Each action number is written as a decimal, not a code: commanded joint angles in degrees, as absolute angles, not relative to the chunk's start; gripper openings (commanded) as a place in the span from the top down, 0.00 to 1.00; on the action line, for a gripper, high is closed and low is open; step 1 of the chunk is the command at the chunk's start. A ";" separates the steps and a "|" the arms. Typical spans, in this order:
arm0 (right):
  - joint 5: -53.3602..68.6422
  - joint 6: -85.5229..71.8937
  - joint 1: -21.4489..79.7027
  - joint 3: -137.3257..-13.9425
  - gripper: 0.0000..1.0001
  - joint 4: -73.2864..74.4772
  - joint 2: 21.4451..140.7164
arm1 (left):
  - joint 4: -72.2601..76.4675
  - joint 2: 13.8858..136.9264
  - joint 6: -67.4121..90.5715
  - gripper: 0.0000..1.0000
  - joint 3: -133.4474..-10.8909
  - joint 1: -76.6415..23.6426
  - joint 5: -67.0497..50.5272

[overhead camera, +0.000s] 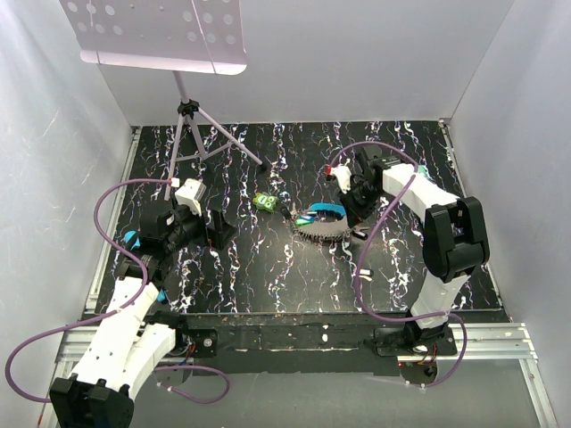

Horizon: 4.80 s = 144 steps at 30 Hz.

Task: Put the keys on the keyring

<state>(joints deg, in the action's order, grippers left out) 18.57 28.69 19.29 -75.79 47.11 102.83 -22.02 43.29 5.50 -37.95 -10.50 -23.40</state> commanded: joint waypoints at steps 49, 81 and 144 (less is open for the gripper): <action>40.78 25.66 20.39 -106.61 0.99 63.54 102.22 | -21.89 41.48 4.75 0.02 -38.41 -10.37 -23.82; 41.92 25.58 21.09 -109.51 0.99 64.34 102.66 | -21.88 41.40 4.66 0.02 -38.32 -10.37 -23.73; 55.01 38.49 31.11 -120.06 0.99 75.76 102.39 | 8.13 31.81 14.66 0.02 -28.66 -10.37 -49.20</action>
